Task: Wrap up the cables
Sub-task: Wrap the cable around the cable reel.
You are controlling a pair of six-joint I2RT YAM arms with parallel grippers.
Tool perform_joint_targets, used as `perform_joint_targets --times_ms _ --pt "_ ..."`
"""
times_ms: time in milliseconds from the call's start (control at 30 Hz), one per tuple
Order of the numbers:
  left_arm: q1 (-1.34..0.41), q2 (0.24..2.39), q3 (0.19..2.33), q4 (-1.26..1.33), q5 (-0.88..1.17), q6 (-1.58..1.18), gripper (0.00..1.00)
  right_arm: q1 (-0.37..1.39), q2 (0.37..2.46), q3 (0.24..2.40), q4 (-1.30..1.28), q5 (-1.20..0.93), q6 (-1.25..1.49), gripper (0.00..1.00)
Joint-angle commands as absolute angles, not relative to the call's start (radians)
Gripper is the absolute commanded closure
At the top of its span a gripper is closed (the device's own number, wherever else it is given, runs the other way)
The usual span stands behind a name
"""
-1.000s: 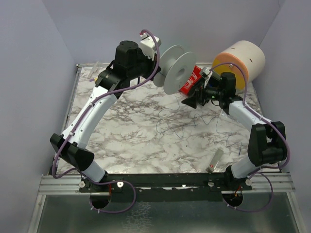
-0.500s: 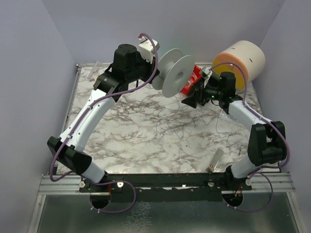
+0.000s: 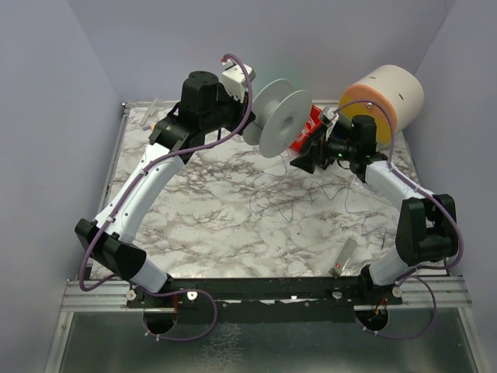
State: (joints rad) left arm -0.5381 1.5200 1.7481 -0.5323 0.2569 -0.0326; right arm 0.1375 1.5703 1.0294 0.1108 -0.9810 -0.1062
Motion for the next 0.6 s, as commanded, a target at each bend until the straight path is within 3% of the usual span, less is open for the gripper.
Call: perform_joint_targets --times_ms 0,567 --pt "-0.536 1.477 1.752 -0.453 0.292 -0.036 1.00 0.138 1.547 1.057 0.085 -0.971 -0.127 0.01" --pt "-0.535 1.465 1.747 -0.464 0.298 -0.031 1.00 0.138 1.548 1.054 0.056 -0.945 -0.193 0.01"
